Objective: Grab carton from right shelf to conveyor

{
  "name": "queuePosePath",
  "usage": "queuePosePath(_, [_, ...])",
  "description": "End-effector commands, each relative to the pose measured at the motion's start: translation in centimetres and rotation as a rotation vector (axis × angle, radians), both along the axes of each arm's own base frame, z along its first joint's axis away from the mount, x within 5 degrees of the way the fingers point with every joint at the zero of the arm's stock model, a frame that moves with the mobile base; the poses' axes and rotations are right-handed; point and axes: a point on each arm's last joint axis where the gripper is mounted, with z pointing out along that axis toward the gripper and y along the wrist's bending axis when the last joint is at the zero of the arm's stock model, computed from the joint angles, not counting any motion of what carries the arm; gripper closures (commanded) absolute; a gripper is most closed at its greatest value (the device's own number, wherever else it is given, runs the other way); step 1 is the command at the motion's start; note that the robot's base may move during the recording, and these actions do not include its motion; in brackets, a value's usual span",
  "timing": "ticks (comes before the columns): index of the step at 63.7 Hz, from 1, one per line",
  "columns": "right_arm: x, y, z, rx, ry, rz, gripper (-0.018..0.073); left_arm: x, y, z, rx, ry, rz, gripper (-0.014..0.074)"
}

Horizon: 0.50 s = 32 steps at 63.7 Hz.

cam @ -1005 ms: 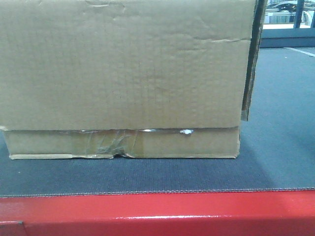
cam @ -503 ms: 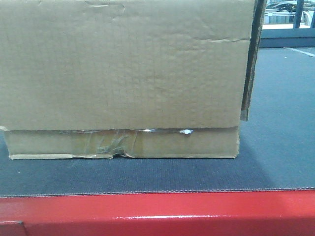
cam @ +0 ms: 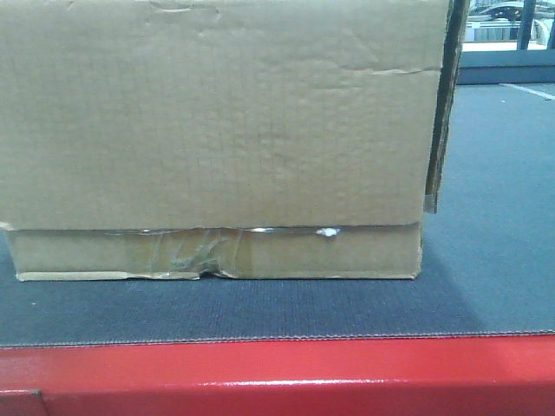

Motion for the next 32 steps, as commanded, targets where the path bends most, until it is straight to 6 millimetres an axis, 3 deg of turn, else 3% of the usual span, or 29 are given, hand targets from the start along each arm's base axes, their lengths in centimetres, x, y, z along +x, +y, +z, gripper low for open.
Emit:
queuePosePath(1, [0.0, 0.0, 0.2, -0.003, -0.030, -0.003, 0.0620, -0.1, -0.2, -0.2, -0.063, -0.017, -0.015, 0.0582])
queuePosePath(5, [0.0, 0.0, 0.2, -0.003, -0.030, -0.003, 0.0620, -0.2, -0.4, -0.4, -0.089, -0.039, -0.024, 0.0582])
queuePosePath(14, [0.0, 0.0, 0.2, -0.002, -0.032, -0.002, 0.0620, -1.1, -0.6, -2.1, 0.048, -0.118, -0.072, 0.0582])
queuePosePath(32, [0.0, 0.0, 0.2, -0.002, -0.032, -0.002, 0.0620, -1.6, -0.8, -9.9, 0.062, -0.251, -0.087, 0.0582])
